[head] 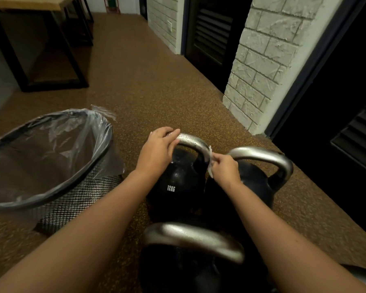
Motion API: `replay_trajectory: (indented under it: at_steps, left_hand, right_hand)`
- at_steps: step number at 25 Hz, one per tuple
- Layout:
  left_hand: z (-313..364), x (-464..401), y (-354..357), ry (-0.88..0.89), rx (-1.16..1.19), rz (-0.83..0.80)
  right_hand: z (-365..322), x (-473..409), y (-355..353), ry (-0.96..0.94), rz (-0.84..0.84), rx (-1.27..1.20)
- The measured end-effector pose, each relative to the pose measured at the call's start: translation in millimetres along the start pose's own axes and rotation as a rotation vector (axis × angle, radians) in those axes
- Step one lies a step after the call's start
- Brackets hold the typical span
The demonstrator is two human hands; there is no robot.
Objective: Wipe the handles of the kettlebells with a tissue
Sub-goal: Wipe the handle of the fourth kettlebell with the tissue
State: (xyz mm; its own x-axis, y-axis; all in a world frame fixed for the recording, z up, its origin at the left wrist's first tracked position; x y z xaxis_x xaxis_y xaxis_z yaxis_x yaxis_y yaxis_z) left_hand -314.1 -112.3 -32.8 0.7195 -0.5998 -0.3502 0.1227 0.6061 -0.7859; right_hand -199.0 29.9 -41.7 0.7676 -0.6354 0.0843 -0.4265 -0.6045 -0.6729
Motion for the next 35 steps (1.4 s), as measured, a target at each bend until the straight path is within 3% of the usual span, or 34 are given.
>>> replay_trajectory:
  at_steps: [5, 9, 14, 18, 24, 29, 33, 35]
  left_hand:
    - [0.3, -7.2, -5.8, 0.023, -0.068, -0.022]
    - [-2.4, -13.2, -7.2, 0.002, -0.016, -0.046]
    - [-1.9, -9.8, -3.9, -0.012, 0.006, -0.01]
    - [-2.3, -9.7, -0.8, -0.029, 0.016, -0.006]
    - [-2.5, -9.4, -1.2, -0.033, 0.014, -0.003]
    - [-1.8, -8.6, 0.9, -0.035, 0.017, 0.013]
    - [-0.9, -7.8, 0.4, -0.042, 0.016, 0.011]
    - [-1.2, -7.8, 0.6, -0.042, 0.025, 0.018]
  right_hand:
    - [-4.1, 5.2, 3.4, -0.082, 0.062, -0.012]
    - [-1.9, -4.9, 1.7, 0.028, 0.001, -0.033]
    - [-11.5, 5.6, 5.3, -0.088, 0.122, -0.051]
    - [-6.9, -5.1, 2.0, 0.046, 0.031, -0.044]
    - [-23.0, 12.2, 4.4, -0.185, 0.165, -0.019]
    - [-21.4, -7.2, 2.9, 0.014, 0.029, 0.082]
    - [-27.6, 10.7, 6.2, -0.22, 0.139, 0.054]
    - [-16.5, 17.7, 8.0, -0.209, 0.152, 0.012]
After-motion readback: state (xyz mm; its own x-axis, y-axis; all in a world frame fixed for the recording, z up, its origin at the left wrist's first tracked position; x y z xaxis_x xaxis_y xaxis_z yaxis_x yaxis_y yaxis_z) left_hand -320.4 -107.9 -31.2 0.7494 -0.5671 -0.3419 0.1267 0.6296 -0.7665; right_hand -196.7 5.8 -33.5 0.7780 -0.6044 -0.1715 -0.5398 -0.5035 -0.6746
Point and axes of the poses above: each hand's wrist, its own x-axis away from the middle knuckle, its own y-axis out of the palm, z = x × y, the point moved 2 cm from there along -x, towards the middle knuckle, and after that the axes turned 3 degrees about -z, right-handed, at the moved point
